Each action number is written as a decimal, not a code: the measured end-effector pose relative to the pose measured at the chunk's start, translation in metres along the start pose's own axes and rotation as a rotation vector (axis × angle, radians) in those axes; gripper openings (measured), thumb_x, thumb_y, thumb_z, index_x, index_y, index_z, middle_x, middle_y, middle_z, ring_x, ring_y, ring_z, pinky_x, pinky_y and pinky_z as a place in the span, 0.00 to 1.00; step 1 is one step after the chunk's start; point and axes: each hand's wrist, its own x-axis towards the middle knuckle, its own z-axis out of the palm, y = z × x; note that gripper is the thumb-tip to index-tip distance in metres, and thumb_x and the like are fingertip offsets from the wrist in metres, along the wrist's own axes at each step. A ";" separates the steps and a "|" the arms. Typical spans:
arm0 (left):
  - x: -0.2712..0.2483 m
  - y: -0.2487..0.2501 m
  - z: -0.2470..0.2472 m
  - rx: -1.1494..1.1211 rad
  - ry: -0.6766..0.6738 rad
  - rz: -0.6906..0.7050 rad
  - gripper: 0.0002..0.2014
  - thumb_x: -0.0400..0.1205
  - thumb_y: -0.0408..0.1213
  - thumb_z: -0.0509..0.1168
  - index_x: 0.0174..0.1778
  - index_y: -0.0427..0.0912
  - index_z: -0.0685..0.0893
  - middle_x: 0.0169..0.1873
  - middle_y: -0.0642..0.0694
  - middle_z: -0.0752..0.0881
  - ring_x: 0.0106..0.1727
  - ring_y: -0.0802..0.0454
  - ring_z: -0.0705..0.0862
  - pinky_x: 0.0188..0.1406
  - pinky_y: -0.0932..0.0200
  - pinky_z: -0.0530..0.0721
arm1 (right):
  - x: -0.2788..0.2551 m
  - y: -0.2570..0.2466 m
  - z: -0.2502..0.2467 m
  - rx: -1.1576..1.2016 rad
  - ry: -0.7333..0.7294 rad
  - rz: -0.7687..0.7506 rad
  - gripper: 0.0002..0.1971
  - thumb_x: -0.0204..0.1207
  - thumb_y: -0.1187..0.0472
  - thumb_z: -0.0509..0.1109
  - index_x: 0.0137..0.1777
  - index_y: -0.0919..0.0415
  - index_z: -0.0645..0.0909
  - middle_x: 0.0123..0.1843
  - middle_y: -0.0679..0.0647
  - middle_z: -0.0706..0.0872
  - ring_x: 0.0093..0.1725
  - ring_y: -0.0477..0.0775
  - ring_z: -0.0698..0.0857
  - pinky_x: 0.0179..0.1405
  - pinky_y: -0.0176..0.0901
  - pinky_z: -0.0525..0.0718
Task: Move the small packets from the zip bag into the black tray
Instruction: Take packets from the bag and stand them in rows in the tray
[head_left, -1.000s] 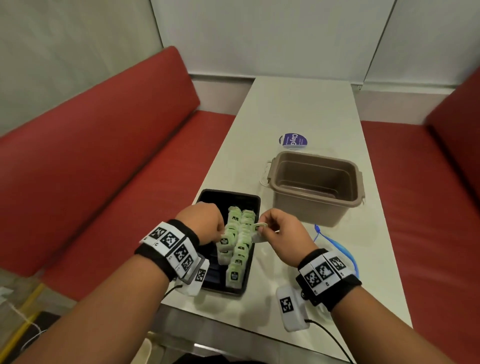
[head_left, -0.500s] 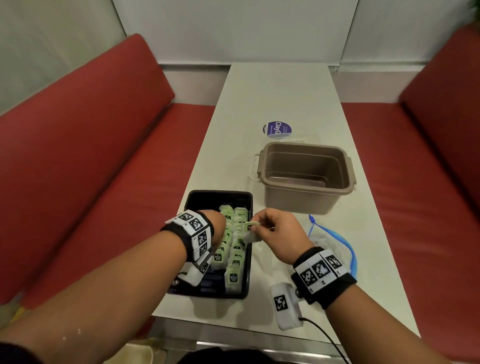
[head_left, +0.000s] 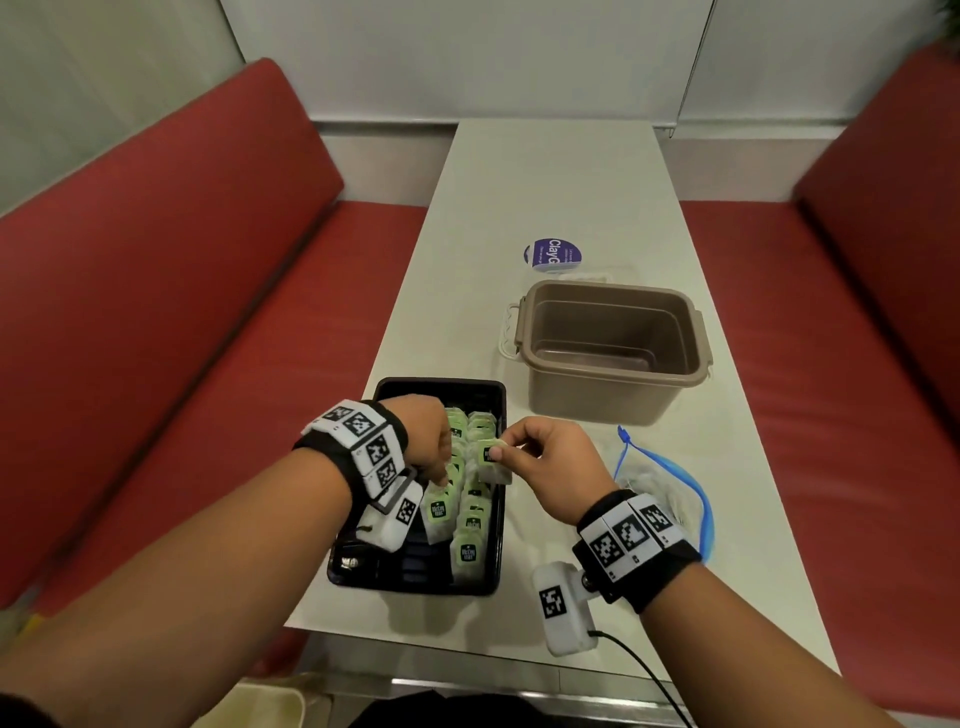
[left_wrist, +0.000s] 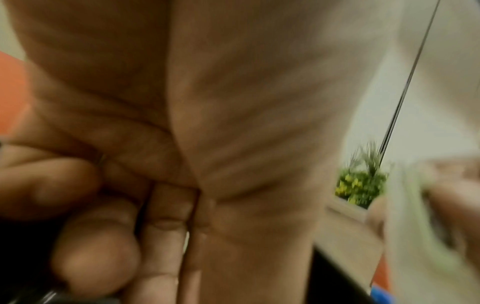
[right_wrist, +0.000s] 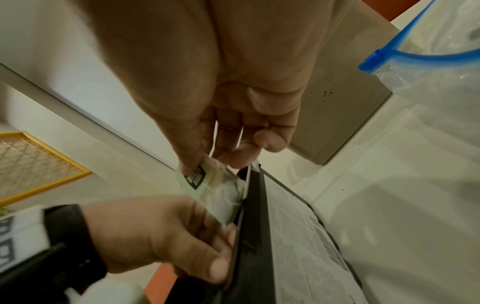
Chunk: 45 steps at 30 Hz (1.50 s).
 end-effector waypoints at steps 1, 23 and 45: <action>-0.008 -0.001 -0.006 -0.077 0.035 0.056 0.18 0.67 0.47 0.83 0.50 0.47 0.90 0.40 0.54 0.91 0.44 0.55 0.88 0.50 0.56 0.88 | 0.000 0.000 0.000 0.006 0.005 -0.003 0.07 0.74 0.57 0.79 0.36 0.54 0.85 0.31 0.47 0.85 0.30 0.45 0.78 0.34 0.35 0.79; -0.051 0.005 -0.007 -0.086 0.413 0.221 0.03 0.75 0.43 0.75 0.43 0.53 0.90 0.33 0.60 0.85 0.38 0.62 0.84 0.44 0.60 0.84 | -0.006 -0.001 0.008 -0.242 0.025 -0.052 0.10 0.70 0.54 0.81 0.49 0.51 0.86 0.47 0.42 0.85 0.34 0.37 0.76 0.43 0.36 0.76; 0.028 0.027 0.034 0.657 -0.315 -0.048 0.29 0.78 0.59 0.68 0.71 0.46 0.80 0.58 0.48 0.82 0.67 0.44 0.82 0.69 0.45 0.80 | -0.019 0.012 0.018 -0.059 -0.088 0.138 0.20 0.76 0.66 0.74 0.60 0.47 0.72 0.38 0.52 0.83 0.33 0.55 0.90 0.39 0.56 0.93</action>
